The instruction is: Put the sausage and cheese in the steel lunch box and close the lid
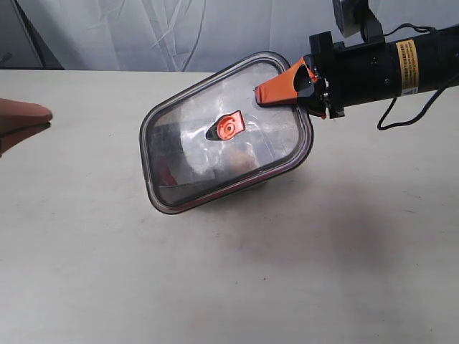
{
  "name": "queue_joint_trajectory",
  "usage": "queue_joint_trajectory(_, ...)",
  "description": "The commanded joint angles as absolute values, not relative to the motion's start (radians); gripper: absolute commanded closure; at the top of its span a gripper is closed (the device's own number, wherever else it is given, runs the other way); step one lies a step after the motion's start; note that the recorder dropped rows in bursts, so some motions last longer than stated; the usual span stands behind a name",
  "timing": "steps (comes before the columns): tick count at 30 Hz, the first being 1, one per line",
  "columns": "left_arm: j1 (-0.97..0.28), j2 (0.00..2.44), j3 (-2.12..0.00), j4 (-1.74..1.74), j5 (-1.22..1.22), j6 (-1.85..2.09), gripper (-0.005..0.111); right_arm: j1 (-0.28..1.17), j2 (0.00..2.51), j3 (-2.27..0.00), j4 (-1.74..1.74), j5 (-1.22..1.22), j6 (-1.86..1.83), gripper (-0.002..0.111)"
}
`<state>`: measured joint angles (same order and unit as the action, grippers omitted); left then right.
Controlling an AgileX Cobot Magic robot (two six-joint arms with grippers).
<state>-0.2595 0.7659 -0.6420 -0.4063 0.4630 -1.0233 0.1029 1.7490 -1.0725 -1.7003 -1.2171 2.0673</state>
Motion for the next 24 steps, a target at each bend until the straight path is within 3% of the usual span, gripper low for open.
queue_joint_trajectory(1,-0.26,0.769,-0.618,-0.697,0.412,-1.028,0.107,0.101,1.738,-1.07,-1.692,-1.221,2.068,0.109)
queue_joint_trajectory(16,-0.26,0.769,-0.528,-0.338,0.374,-1.012,0.107,0.101,1.738,-1.07,-1.7,-1.221,2.072,0.109)
queue_joint_trajectory(24,-0.26,0.769,-0.528,-0.434,0.34,-1.009,0.107,0.101,1.738,-1.07,-1.7,-1.221,2.072,0.109)
